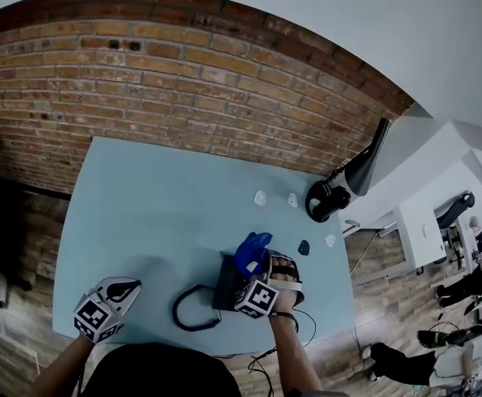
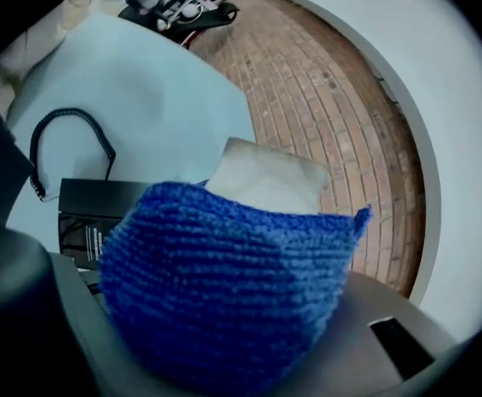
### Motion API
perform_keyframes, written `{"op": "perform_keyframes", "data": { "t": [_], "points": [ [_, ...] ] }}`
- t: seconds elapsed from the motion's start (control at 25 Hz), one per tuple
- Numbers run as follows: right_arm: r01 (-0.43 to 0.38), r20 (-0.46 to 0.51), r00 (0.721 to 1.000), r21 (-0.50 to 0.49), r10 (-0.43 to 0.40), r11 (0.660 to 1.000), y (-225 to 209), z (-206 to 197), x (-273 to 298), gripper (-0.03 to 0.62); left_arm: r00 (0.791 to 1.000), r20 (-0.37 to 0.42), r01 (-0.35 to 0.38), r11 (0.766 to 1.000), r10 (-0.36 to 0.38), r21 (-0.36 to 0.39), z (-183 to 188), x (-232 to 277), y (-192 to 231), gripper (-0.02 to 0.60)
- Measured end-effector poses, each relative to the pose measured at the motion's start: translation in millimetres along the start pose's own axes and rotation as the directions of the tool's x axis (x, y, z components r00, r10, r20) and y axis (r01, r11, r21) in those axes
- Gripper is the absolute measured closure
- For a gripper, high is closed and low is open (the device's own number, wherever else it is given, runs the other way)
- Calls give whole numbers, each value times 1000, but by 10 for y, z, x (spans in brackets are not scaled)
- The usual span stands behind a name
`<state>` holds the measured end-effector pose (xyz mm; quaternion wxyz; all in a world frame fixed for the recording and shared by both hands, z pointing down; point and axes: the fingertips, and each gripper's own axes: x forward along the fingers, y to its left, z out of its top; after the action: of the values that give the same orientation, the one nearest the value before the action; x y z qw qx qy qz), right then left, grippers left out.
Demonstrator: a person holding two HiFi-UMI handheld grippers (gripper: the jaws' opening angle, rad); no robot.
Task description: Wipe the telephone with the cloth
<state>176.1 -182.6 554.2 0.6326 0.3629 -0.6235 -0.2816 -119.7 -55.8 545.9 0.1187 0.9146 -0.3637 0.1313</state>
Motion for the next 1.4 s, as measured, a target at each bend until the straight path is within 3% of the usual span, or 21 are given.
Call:
{"op": "perform_keyframes", "data": {
  "t": [0.12,0.24,0.36,0.6,1.4],
  "points": [
    [-98,-11,995,-65,97,993,359,123,134,456,1000,-7,-6,1000,6,-3,-28,-30,14,560],
    [-171,9,985,-46,172,984,691,281,237,457,1000,-22,-9,1000,9,-9,-88,-41,22,560],
    [-182,7,983,-6,182,983,711,305,268,467,1000,-31,-8,1000,8,-16,-106,-41,24,560],
    [-201,0,980,-74,201,977,769,357,282,480,999,-49,22,1000,-23,-16,-193,28,-85,560],
    [-205,-4,979,9,205,979,964,357,218,488,998,-47,50,999,-51,-11,-221,37,-228,560]
  ]
}}
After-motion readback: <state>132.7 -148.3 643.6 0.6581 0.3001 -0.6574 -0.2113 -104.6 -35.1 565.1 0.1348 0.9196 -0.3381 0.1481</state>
